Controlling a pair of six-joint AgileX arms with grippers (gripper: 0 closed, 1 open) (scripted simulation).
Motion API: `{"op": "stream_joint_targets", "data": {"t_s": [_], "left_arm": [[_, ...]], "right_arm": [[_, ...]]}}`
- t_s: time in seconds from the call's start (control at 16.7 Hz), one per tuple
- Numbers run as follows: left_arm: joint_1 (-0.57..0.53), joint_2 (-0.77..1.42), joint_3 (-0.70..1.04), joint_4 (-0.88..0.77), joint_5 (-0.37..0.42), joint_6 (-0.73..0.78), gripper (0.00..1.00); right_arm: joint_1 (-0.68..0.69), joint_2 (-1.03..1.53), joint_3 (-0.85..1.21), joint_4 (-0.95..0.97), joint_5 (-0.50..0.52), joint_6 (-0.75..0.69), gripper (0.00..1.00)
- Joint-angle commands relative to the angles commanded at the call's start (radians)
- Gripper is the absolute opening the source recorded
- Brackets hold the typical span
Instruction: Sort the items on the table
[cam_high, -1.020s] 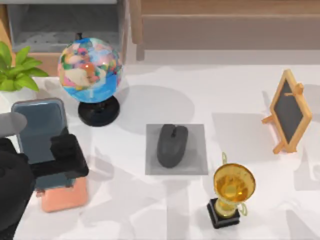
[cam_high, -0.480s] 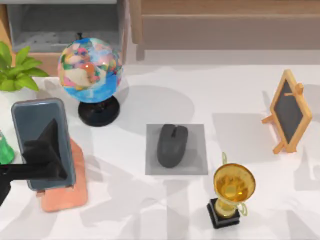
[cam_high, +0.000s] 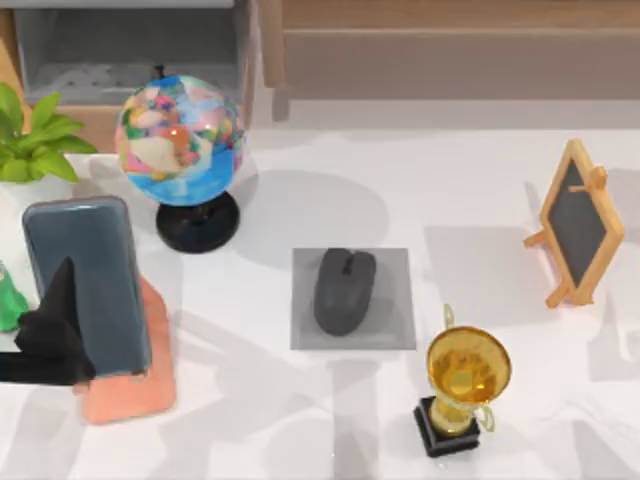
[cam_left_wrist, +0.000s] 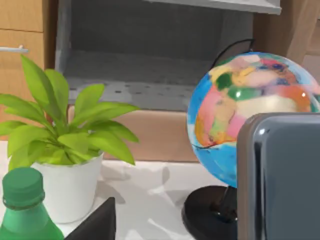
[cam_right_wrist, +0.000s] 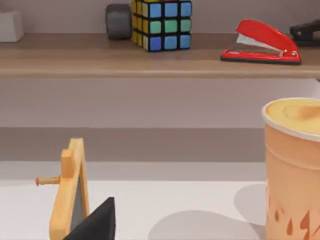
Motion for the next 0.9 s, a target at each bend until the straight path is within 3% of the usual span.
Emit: {"op": "stream_joint_targets", "data": {"t_s": [0.24, 0.42, 0.9], "left_arm": [[0.209, -0.104, -0.066, 0.048, 0.107, 0.1, 1.0], [0.299, -0.144, -0.098, 0.066, 0.155, 0.139, 1.0], [0.312, -0.149, -0.103, 0.068, 0.161, 0.144, 1.0]], "right_arm": [[0.0, 0.0, 0.0, 0.0, 0.0, 0.0, 1.0], [0.0, 0.0, 0.0, 0.0, 0.0, 0.0, 1.0], [-0.002, 0.01, 0.001, 0.006, -0.001, 0.0, 1.0]]}}
